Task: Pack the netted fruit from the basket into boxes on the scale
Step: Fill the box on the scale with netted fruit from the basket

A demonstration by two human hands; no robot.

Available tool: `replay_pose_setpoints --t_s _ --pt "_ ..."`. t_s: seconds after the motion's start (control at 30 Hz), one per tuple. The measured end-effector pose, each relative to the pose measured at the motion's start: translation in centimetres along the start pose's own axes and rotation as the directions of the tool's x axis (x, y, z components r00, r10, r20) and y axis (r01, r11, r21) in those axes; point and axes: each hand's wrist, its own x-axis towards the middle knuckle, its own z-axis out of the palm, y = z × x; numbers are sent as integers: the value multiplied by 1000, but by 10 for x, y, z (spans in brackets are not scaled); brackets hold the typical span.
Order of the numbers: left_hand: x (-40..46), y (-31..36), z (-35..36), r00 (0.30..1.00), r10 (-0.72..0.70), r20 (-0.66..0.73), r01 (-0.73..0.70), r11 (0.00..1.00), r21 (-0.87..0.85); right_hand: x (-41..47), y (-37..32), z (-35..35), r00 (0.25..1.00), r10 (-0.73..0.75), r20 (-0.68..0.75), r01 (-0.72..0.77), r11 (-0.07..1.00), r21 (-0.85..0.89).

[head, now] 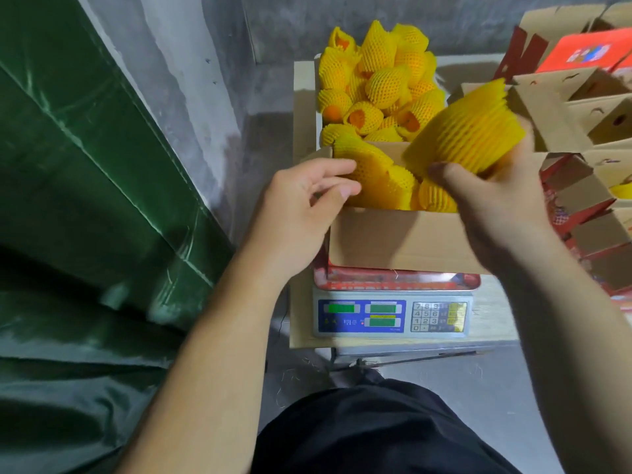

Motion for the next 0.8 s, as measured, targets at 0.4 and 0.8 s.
replay_pose_setpoints --t_s 0.4,0.8 --pt "12 -11 4 996 -86 23 86 996 20 35 13 -32 883 210 421 202 638 -743" --pt "15 -3 15 991 -117 60 111 990 88 10 0 -8 858 40 512 320 739 -593"
